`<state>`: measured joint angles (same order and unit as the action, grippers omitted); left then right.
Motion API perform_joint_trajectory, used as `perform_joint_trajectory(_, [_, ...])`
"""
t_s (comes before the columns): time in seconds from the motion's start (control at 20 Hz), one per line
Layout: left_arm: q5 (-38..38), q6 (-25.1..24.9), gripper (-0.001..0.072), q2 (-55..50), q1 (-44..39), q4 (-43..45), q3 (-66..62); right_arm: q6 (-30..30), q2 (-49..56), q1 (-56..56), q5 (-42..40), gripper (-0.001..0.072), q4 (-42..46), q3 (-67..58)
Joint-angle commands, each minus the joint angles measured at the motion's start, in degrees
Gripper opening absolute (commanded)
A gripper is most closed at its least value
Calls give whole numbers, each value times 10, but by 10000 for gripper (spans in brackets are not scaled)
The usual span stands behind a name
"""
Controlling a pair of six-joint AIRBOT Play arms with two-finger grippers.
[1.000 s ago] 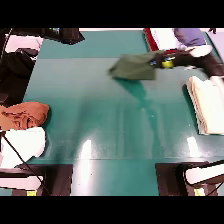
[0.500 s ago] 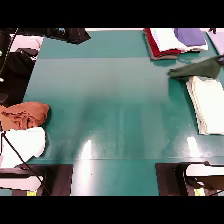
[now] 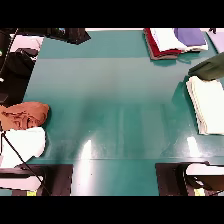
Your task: Fold the shirts.
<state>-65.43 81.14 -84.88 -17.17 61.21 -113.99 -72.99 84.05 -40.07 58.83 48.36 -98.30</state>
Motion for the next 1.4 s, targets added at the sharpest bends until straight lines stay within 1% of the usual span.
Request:
perform_joint_trajectory(0.0, [-3, -1, 26, 0, 0, 0, 0, 0, -5, -7, 56, 18, -2, -51])
perform_joint_trajectory(0.1, [-9, -2, 26, 0, 0, 1, 0, 0, -17, -8, 74, 18, 5, -51])
perform_joint_trajectory(0.3, [-18, -2, 26, 0, 0, 1, 0, 0, -42, -8, 123, 18, 88, -51])
perform_joint_trajectory(0.55, [-19, -7, 26, 0, 0, 1, 0, -5, -64, -31, 222, 18, 147, -47])
perform_joint_trajectory(0.7, [-19, -10, 26, 0, 0, 1, 0, -10, -98, -52, 234, 18, 184, 22])
perform_joint_trajectory(0.85, [-19, -17, 26, 0, 0, 1, 0, -10, -135, -76, 245, 20, 244, 119])
perform_joint_trajectory(0.9, [-19, -17, 26, 0, 0, 1, 0, -10, -147, -86, 248, 31, 257, 151])
perform_joint_trajectory(0.95, [-19, -17, 26, 0, 0, 1, 0, -10, -156, -95, 253, 83, 269, 180])
perform_joint_trajectory(1.05, [-19, -17, 26, 0, 0, 1, 0, -11, -173, -119, 260, 491, 283, 232])
perform_joint_trajectory(1.1, [-19, -17, 26, 0, 0, 1, 0, -12, -181, -131, 264, 599, 283, 251])
perform_joint_trajectory(1.2, [-19, -18, 26, 0, 0, 1, 0, -23, -199, -159, 269, 608, 279, 259])
perform_joint_trajectory(1.35, [-19, -21, 26, 0, 0, 1, 0, -30, -225, -173, 261, 607, 277, 205])
